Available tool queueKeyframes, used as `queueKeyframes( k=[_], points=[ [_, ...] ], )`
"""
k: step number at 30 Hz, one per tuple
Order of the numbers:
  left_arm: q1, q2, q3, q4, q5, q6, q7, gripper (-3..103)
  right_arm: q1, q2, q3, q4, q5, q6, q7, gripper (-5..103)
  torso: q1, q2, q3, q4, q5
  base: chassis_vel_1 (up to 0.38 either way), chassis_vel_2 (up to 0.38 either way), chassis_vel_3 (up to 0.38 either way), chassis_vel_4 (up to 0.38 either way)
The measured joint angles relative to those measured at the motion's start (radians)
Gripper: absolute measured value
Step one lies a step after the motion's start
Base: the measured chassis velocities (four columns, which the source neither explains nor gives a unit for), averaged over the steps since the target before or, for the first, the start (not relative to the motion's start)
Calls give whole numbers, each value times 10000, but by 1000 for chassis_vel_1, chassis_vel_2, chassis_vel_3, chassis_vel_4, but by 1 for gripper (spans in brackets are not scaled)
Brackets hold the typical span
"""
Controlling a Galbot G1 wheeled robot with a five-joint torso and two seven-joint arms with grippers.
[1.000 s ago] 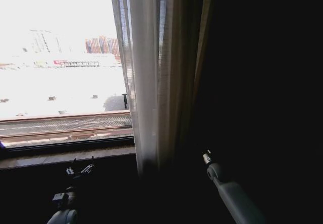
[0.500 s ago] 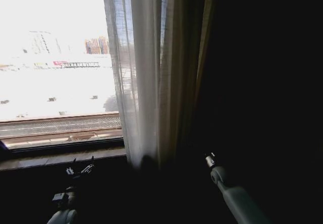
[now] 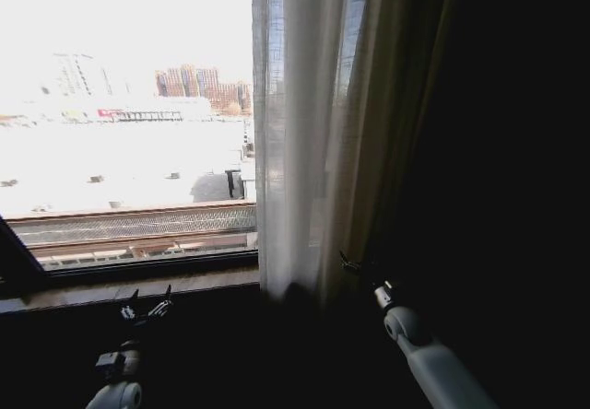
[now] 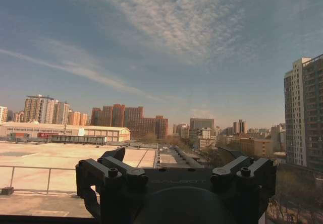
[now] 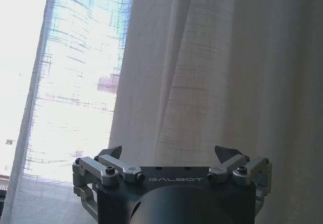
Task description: Open the curtains by pulling them apart, changing their state from closed to fully open.
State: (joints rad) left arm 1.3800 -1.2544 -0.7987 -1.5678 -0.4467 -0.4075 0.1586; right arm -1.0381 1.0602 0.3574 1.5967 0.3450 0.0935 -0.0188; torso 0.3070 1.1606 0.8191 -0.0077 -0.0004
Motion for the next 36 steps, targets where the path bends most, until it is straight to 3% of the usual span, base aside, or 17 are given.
queueKeyframes(
  k=[9,15,19,23,28,36],
  points=[
    [0,1,-4,0,0,0,-13,100,29,59,-106,0,163,263,-245,100,-1,0,-1,8,-2,309,305,-315,-289],
    [1,2,-6,0,0,0,-17,100,104,111,-187,-79,161,411,-584,100,-1,0,-1,5,-3,63,63,-71,-84],
    [0,-1,0,0,0,0,-14,100,128,131,-140,-307,196,648,-1502,100,0,0,0,-3,17,-7,-9,14,11],
    [1,-3,4,-1,0,0,-7,100,198,202,-195,-548,241,894,-2096,100,-2,0,0,-3,7,-67,-44,63,21],
    [0,-2,3,0,0,0,-8,100,298,267,-384,-605,107,925,-1946,100,-2,0,0,4,0,-36,58,36,-46],
    [0,0,0,0,0,1,-7,100,712,360,-726,-837,-50,930,-1034,100,5,-3,3,3,5,-50,73,44,-73]
  ],
)
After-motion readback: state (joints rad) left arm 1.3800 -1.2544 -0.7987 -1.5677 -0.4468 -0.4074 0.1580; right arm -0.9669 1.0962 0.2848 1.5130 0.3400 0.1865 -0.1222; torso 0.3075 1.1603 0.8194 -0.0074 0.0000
